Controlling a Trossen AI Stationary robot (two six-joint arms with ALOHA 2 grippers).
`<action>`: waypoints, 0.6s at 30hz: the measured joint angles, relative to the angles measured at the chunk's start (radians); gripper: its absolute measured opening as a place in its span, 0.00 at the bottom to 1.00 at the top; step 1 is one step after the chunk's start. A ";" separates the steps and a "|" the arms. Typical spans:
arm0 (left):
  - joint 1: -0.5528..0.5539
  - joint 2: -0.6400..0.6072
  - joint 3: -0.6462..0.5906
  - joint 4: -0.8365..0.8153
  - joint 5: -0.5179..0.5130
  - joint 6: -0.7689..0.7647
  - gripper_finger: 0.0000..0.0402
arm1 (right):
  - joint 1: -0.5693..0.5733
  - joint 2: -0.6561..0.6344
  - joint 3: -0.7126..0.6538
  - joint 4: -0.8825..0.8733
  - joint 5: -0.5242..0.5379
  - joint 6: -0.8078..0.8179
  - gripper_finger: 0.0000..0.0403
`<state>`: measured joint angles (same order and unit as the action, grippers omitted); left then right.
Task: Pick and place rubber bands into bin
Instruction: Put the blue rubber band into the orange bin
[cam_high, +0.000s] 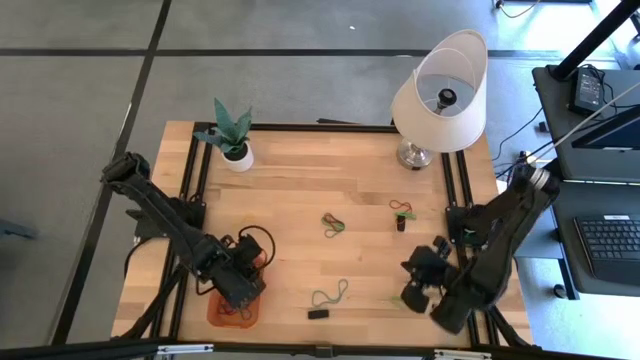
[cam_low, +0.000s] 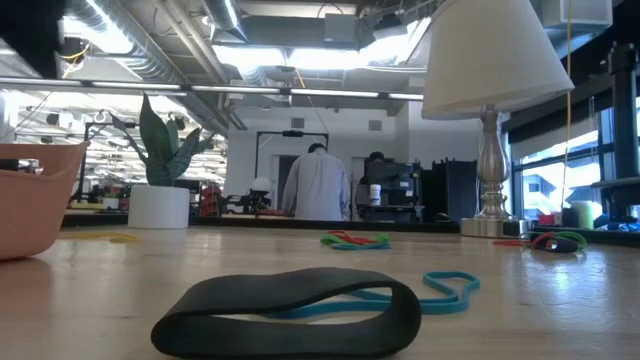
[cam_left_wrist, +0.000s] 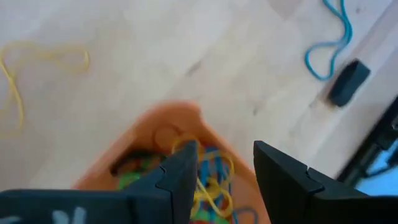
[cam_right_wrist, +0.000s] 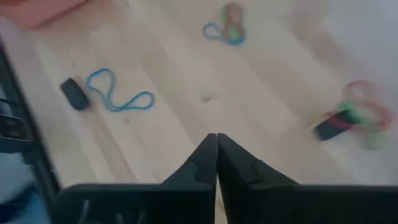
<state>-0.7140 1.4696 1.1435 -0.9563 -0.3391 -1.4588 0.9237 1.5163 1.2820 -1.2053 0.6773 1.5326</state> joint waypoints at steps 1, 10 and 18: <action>0.012 0.000 0.000 0.000 -0.008 0.024 0.37 | -0.001 -0.047 -0.070 0.070 -0.007 0.000 0.03; 0.165 0.000 0.000 0.020 -0.015 0.322 0.31 | -0.129 -0.337 -0.487 0.406 -0.067 0.059 0.03; 0.343 0.000 0.000 0.092 0.022 0.715 0.27 | -0.269 -0.353 -0.551 0.430 -0.135 0.035 0.07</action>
<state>-0.3708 1.4696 1.1435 -0.8640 -0.3173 -0.7435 0.6544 1.1634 0.7307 -0.7753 0.5419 1.5675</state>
